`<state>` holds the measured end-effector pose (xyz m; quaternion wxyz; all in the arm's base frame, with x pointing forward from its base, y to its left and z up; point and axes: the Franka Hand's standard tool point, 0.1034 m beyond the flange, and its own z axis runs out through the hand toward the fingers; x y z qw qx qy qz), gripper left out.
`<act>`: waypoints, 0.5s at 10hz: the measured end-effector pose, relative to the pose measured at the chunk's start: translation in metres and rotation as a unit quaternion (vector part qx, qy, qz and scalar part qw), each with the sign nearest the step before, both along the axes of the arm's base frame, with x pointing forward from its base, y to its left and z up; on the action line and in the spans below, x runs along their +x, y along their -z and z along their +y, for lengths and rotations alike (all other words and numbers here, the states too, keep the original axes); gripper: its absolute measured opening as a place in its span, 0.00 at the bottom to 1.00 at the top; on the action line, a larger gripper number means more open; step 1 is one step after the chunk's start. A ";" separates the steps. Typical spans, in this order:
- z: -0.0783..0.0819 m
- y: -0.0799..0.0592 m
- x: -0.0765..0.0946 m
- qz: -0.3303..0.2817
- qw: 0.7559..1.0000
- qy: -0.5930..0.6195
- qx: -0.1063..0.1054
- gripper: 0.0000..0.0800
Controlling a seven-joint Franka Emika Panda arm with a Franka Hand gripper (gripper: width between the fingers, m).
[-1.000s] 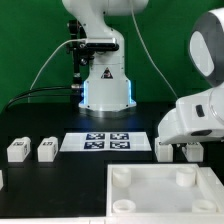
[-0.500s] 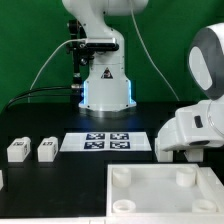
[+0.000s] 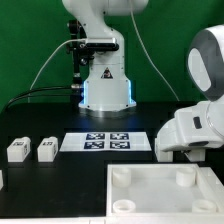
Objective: Assemble one leg
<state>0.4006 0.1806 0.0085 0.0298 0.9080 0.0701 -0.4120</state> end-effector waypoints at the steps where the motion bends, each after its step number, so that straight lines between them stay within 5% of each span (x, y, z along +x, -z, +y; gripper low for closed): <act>1: 0.000 0.000 0.000 0.000 1.000 0.000 0.000 0.36; 5: 0.000 0.000 0.000 0.000 1.000 0.000 0.000 0.36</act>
Offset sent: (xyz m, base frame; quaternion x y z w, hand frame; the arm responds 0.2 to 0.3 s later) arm 0.0000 0.0000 0.0000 0.0000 0.0000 0.0000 1.0000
